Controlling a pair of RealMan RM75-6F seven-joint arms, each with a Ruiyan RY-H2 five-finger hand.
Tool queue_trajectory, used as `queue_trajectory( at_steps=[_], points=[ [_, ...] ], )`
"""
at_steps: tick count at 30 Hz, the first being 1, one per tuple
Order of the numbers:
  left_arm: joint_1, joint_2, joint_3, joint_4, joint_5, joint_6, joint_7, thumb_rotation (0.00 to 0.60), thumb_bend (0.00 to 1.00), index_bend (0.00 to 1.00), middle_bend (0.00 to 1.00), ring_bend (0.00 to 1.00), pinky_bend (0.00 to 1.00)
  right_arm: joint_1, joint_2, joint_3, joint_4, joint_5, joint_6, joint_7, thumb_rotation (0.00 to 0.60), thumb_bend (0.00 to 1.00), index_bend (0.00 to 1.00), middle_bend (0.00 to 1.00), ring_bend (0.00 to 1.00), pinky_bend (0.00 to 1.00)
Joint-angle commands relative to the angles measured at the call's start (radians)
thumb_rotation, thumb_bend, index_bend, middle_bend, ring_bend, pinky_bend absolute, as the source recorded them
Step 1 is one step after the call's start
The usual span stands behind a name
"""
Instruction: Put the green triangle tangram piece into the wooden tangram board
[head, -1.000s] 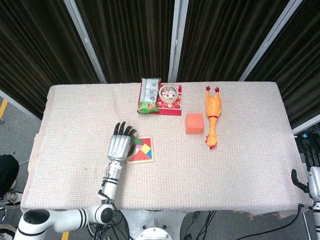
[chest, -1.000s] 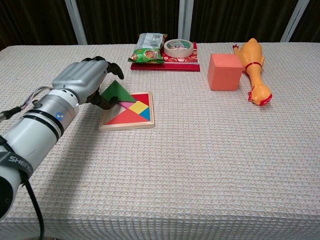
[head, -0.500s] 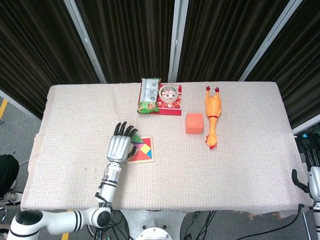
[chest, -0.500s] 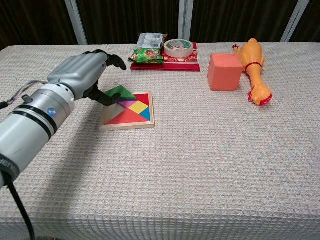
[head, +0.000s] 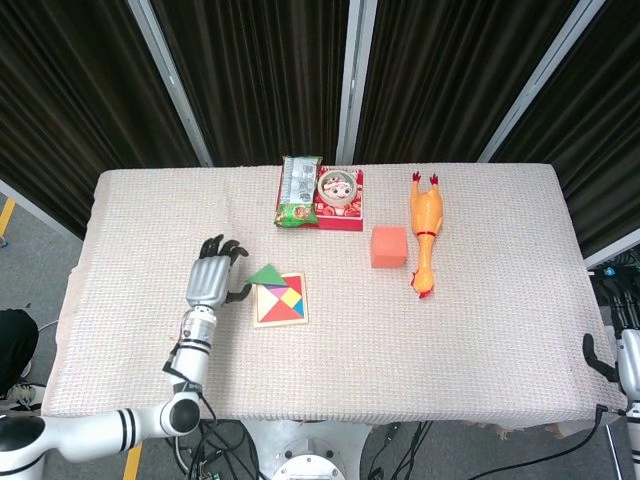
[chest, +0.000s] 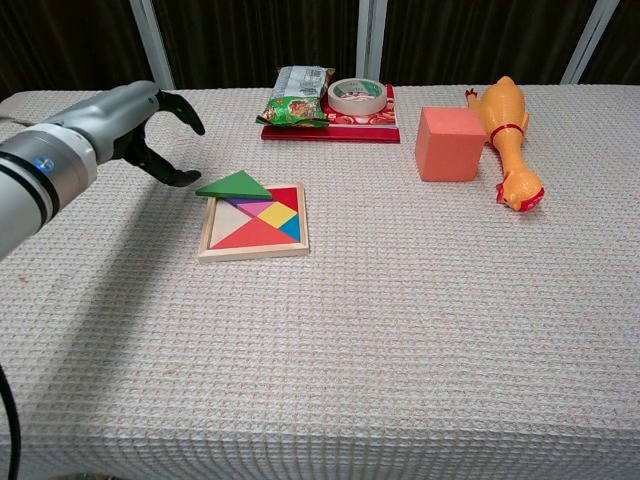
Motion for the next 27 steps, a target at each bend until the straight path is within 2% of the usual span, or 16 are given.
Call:
queue_trajectory(
  at_steps=[1,5,10,16,27],
  points=[
    [-0.017,0.030,-0.014,-0.009,-0.088,-0.063,0.012,0.401,0.21,0.34,0.15,0.00,0.00,0.004,0.006,0.001,-0.012,-0.004,0.002,-0.010,0.600,0.42,0.00,0.00,0.00,0.00],
    [-0.039,0.037,-0.012,0.000,-0.139,-0.090,0.018,0.307,0.21,0.35,0.14,0.00,0.00,0.008,0.008,0.000,-0.018,0.001,-0.010,-0.021,0.600,0.42,0.00,0.00,0.00,0.00],
    [-0.062,0.041,-0.005,0.017,-0.178,-0.104,0.026,0.264,0.21,0.36,0.14,0.00,0.00,0.012,0.005,0.000,-0.017,0.008,-0.019,-0.026,0.600,0.42,0.00,0.00,0.00,0.00],
    [-0.087,0.039,0.008,0.042,-0.208,-0.114,0.030,0.166,0.30,0.37,0.14,0.00,0.00,0.012,0.002,0.000,-0.012,0.011,-0.019,-0.025,0.600,0.42,0.00,0.00,0.00,0.00],
    [-0.111,0.031,0.044,0.025,-0.202,-0.100,0.020,0.161,0.31,0.38,0.14,0.00,0.00,0.011,-0.005,-0.003,0.005,0.014,-0.023,-0.012,0.600,0.42,0.00,0.00,0.00,0.00]
  ],
)
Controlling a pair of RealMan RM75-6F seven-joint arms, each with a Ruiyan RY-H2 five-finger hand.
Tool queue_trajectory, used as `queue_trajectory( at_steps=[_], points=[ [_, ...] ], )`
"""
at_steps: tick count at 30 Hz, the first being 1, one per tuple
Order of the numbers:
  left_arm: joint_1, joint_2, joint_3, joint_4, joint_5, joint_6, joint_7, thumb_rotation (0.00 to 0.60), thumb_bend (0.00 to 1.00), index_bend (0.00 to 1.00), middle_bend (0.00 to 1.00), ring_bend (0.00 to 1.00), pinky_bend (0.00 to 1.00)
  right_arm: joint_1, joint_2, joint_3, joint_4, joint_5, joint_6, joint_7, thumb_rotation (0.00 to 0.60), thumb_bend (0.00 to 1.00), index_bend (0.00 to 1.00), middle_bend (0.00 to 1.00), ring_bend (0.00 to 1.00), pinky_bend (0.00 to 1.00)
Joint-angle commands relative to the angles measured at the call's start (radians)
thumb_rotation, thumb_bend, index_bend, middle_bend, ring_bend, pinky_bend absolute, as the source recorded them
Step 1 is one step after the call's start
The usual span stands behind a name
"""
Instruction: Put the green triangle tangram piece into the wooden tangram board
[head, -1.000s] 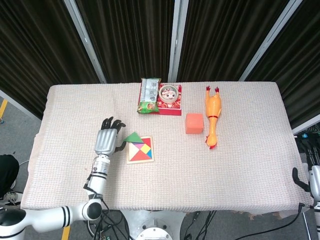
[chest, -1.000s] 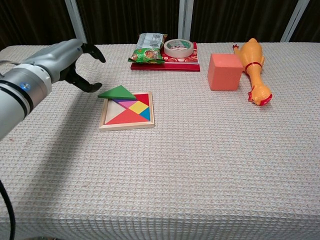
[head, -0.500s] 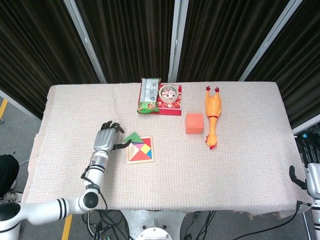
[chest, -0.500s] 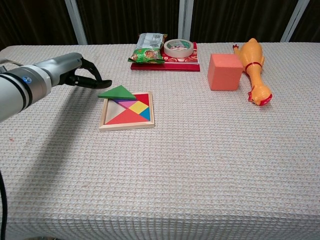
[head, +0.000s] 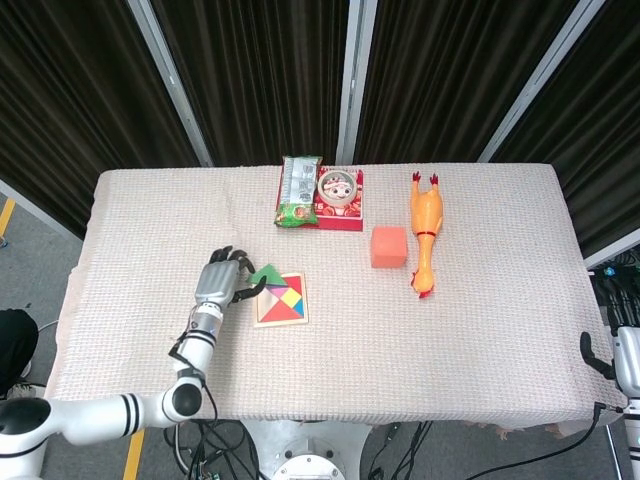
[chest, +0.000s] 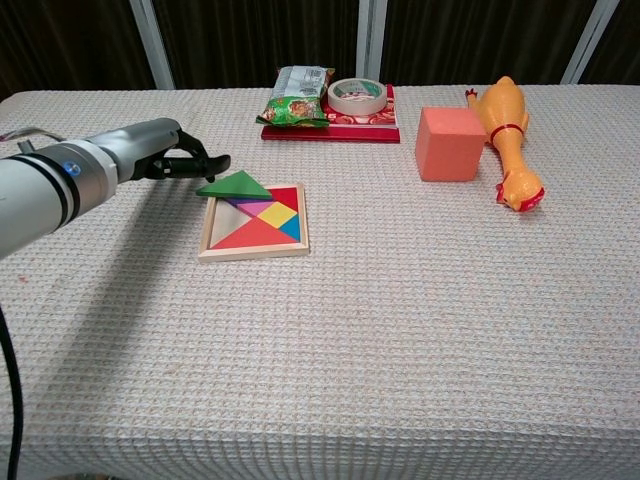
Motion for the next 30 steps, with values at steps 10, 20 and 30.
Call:
queue_trajectory(
  at_steps=[10,20,30],
  points=[
    [-0.014,-0.002,0.030,-0.017,0.011,0.018,-0.001,0.159,0.31,0.38,0.14,0.00,0.00,0.001,-0.008,-0.001,0.012,0.002,-0.003,0.006,0.600,0.42,0.00,0.00,0.00,0.00],
    [-0.019,-0.002,0.045,-0.030,0.025,0.033,-0.010,0.159,0.31,0.38,0.14,0.00,0.00,0.002,-0.011,-0.001,0.014,0.004,-0.006,0.004,0.600,0.43,0.00,0.00,0.00,0.00],
    [-0.037,-0.009,0.052,-0.017,0.072,0.032,-0.020,0.157,0.31,0.31,0.13,0.00,0.00,0.001,-0.014,-0.003,0.020,0.005,-0.007,0.007,0.600,0.43,0.00,0.00,0.00,0.00]
  ],
)
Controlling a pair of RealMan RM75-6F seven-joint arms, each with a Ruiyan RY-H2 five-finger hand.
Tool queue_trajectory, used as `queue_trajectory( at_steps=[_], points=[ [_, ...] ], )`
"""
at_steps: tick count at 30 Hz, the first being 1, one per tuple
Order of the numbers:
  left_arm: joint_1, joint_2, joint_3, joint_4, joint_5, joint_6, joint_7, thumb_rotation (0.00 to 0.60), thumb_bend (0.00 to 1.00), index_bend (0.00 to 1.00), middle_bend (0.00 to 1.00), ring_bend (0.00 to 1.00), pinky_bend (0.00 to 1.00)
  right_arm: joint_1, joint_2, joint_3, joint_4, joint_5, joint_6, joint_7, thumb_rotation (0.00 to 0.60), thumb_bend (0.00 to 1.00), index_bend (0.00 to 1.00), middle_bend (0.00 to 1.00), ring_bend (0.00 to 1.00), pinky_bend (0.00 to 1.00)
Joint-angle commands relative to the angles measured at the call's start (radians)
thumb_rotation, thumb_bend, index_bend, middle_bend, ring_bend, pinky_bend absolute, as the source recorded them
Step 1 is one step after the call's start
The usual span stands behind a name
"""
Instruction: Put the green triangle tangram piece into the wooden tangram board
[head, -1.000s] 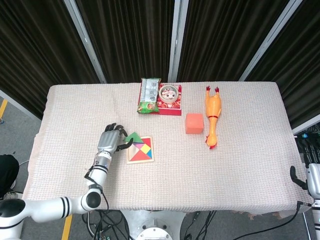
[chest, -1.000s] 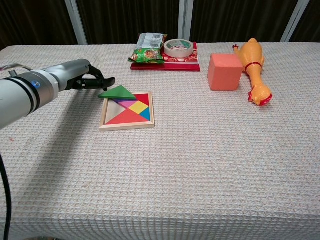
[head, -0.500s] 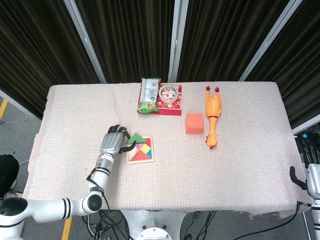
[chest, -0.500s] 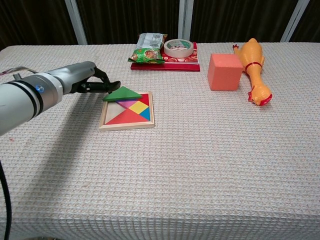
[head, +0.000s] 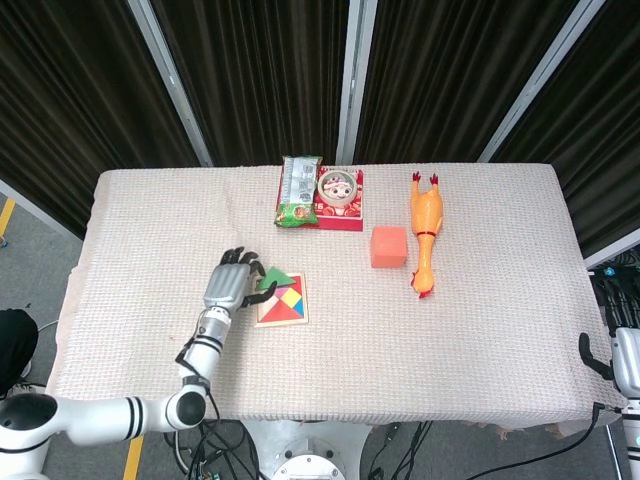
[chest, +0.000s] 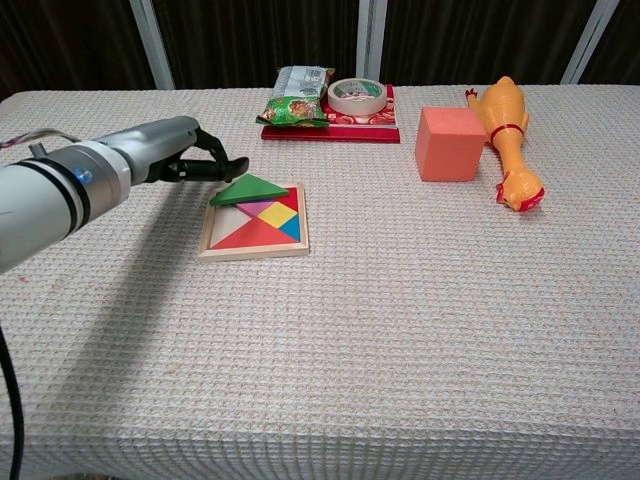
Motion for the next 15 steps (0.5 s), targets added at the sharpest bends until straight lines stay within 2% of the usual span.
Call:
queue_trajectory(
  at_steps=[1,8,15],
  points=[
    [-0.011,-0.005,0.003,0.012,0.026,-0.012,-0.010,0.158,0.32,0.31,0.13,0.00,0.00,0.000,-0.001,0.000,0.003,0.002,-0.002,0.001,0.600,0.43,0.00,0.00,0.00,0.00],
    [-0.054,-0.037,0.004,0.066,0.062,-0.062,-0.015,0.158,0.31,0.27,0.11,0.00,0.00,0.000,-0.005,-0.001,0.012,0.005,-0.007,0.009,0.600,0.43,0.00,0.00,0.00,0.00],
    [-0.071,-0.042,0.021,0.086,0.035,-0.098,0.005,0.174,0.31,0.30,0.08,0.00,0.00,-0.003,-0.007,0.000,0.026,0.009,-0.007,0.025,0.600,0.43,0.00,0.00,0.00,0.00]
  ],
)
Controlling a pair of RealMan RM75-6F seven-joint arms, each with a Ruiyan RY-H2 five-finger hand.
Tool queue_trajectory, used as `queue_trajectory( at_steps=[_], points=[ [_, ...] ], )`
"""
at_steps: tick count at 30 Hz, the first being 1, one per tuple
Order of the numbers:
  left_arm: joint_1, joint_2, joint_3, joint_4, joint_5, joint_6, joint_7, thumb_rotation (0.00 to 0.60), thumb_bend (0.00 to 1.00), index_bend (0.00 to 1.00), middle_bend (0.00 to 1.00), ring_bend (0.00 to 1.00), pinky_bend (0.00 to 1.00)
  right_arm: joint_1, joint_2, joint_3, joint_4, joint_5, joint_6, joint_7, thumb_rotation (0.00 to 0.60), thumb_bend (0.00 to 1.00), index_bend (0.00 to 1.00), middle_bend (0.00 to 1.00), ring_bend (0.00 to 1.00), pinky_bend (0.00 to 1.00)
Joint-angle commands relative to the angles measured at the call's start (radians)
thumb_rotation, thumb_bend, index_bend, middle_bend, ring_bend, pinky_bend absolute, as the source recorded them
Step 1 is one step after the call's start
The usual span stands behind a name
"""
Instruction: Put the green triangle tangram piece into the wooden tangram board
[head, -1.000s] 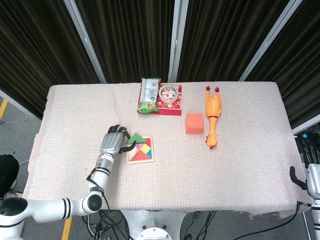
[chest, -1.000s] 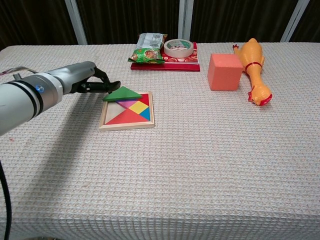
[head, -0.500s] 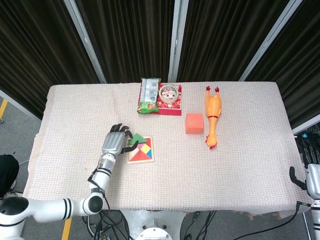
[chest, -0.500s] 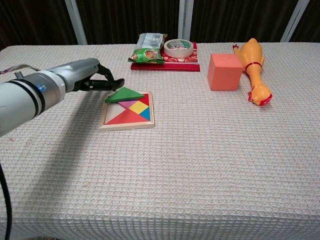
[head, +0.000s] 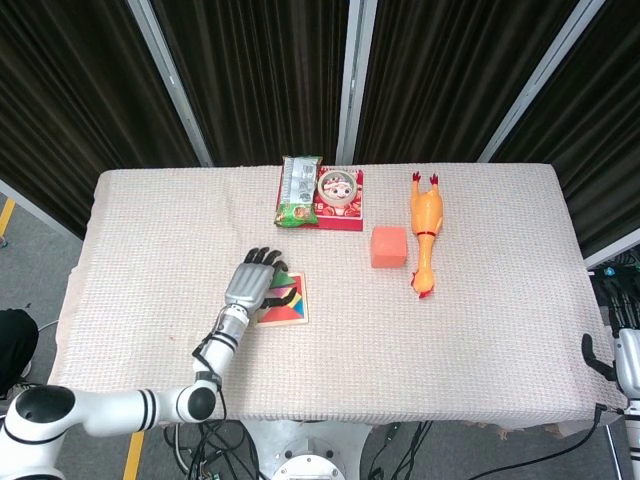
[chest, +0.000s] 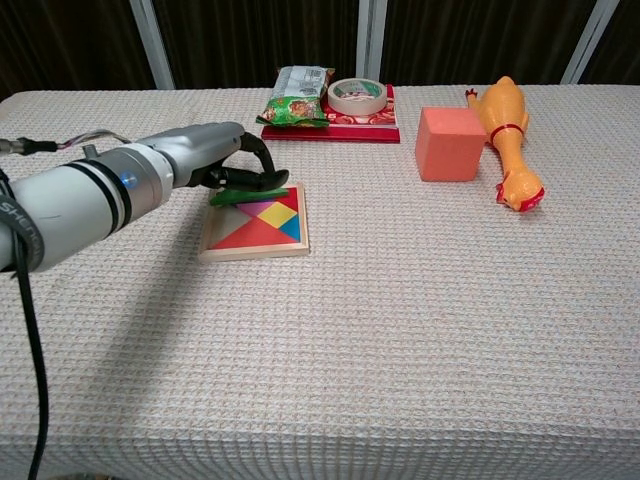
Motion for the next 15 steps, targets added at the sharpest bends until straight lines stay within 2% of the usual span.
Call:
queue_trajectory(
  at_steps=[1,15],
  points=[
    [-0.001,-0.001,0.006,-0.001,-0.011,0.000,0.007,0.174,0.31,0.30,0.08,0.00,0.00,-0.001,-0.002,0.000,0.004,0.000,-0.001,0.003,0.600,0.43,0.00,0.00,0.00,0.00],
    [0.022,0.026,0.042,-0.092,0.040,0.056,0.006,0.178,0.31,0.38,0.08,0.00,0.00,0.004,-0.001,0.000,-0.007,-0.003,-0.003,-0.013,0.600,0.43,0.00,0.00,0.00,0.00]
  ],
)
